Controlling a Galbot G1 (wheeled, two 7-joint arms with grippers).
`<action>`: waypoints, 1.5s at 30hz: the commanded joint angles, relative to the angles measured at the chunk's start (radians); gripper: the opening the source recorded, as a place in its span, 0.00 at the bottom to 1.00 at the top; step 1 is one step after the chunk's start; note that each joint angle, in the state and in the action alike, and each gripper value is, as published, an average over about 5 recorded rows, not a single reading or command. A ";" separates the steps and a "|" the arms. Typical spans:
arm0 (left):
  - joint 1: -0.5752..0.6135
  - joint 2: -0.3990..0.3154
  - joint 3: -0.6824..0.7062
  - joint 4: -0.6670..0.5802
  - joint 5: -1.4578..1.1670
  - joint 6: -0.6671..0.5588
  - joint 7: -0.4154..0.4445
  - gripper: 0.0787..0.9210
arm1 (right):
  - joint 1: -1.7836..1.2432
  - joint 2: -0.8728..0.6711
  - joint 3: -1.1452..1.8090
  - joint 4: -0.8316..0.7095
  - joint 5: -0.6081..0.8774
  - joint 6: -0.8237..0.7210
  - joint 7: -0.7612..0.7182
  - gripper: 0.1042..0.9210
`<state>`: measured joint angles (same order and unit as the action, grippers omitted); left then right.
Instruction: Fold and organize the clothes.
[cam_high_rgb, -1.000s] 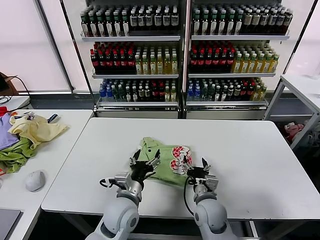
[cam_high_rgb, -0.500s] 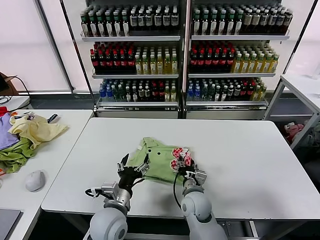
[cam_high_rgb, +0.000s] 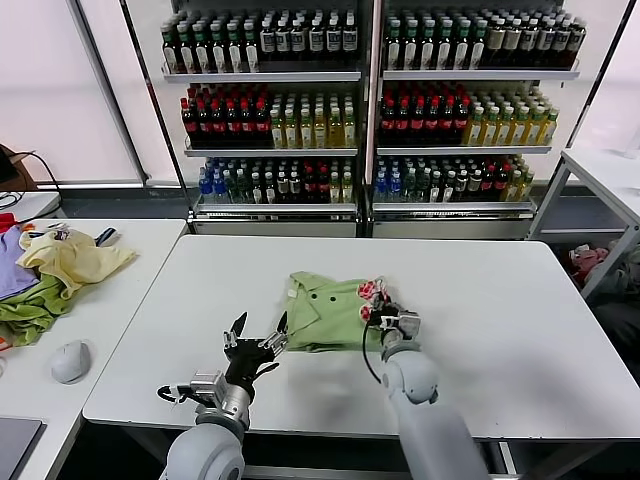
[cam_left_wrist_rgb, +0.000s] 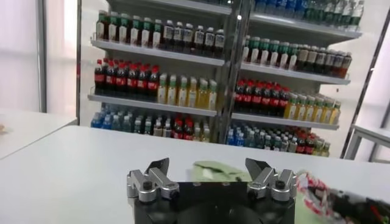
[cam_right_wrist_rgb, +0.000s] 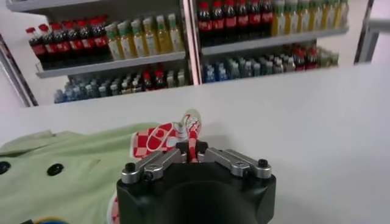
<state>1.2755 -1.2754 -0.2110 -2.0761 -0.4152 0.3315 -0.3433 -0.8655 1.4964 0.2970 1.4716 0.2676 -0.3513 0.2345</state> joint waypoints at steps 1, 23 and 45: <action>0.010 0.005 0.002 -0.006 0.008 -0.001 0.002 0.88 | 0.193 -0.210 0.004 -0.217 -0.241 0.065 -0.233 0.06; 0.011 -0.012 0.030 -0.019 0.067 -0.017 0.068 0.88 | -0.434 -0.195 0.315 0.510 -0.046 0.209 -0.183 0.69; 0.150 -0.047 -0.037 -0.108 0.203 -0.100 0.132 0.88 | -0.704 -0.142 0.338 0.671 -0.104 0.277 -0.221 0.88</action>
<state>1.3670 -1.3150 -0.2195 -2.1597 -0.2639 0.2548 -0.2278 -1.4483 1.3390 0.6171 2.0434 0.2168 -0.1180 0.0180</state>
